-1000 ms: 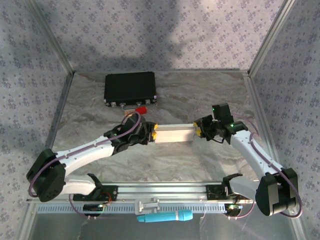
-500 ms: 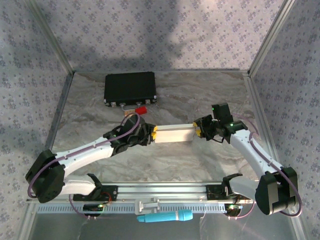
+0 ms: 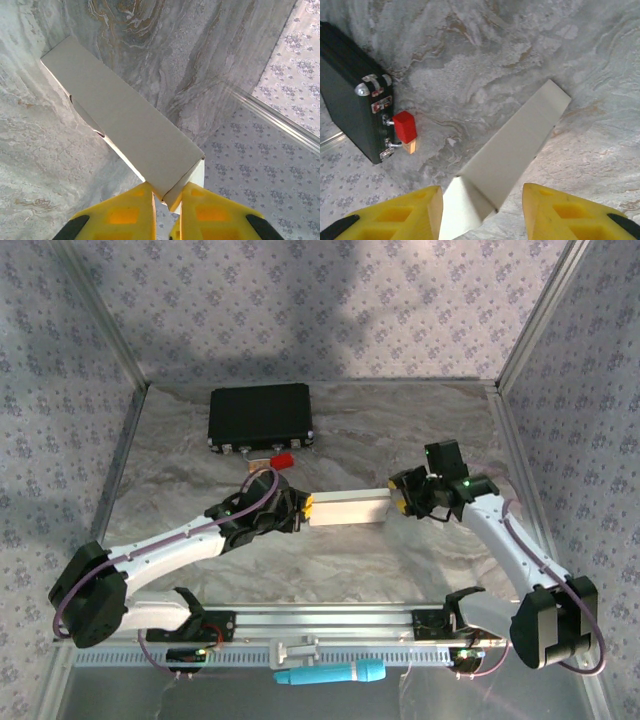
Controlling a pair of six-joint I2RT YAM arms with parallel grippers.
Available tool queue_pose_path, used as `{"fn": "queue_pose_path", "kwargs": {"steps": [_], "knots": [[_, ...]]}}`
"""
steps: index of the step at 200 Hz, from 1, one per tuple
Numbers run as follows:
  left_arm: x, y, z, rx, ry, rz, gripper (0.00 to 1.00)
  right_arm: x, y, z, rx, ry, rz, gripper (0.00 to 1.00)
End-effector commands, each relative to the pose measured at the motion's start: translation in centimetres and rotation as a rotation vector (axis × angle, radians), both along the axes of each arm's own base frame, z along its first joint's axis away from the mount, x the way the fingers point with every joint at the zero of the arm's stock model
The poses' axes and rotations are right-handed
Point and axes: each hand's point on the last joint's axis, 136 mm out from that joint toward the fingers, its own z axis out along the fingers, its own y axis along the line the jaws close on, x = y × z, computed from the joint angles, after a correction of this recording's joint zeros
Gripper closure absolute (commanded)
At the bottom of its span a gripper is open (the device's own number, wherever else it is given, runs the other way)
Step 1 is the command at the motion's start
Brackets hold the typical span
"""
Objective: Fold the paper box
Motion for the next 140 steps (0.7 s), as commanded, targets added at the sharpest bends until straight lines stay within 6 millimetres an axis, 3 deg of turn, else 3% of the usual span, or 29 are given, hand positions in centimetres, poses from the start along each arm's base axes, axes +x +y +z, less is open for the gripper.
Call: {"fn": "queue_pose_path", "kwargs": {"steps": [1,68,140], "knots": [[-2.0,2.6,-4.4,0.131,0.136,0.033,0.84,-0.8,-0.3,1.3,-0.026,-0.016,0.017,0.53],[-1.8,2.4,-4.0,0.133,0.123,0.029,0.84,-2.4,1.0,-0.7,-0.004,0.045,0.034,0.59],[-1.8,2.3,-4.4,0.143,0.128,0.012,0.84,-5.3,-0.6,-5.1,-0.105,0.209,0.044,0.66]]}}
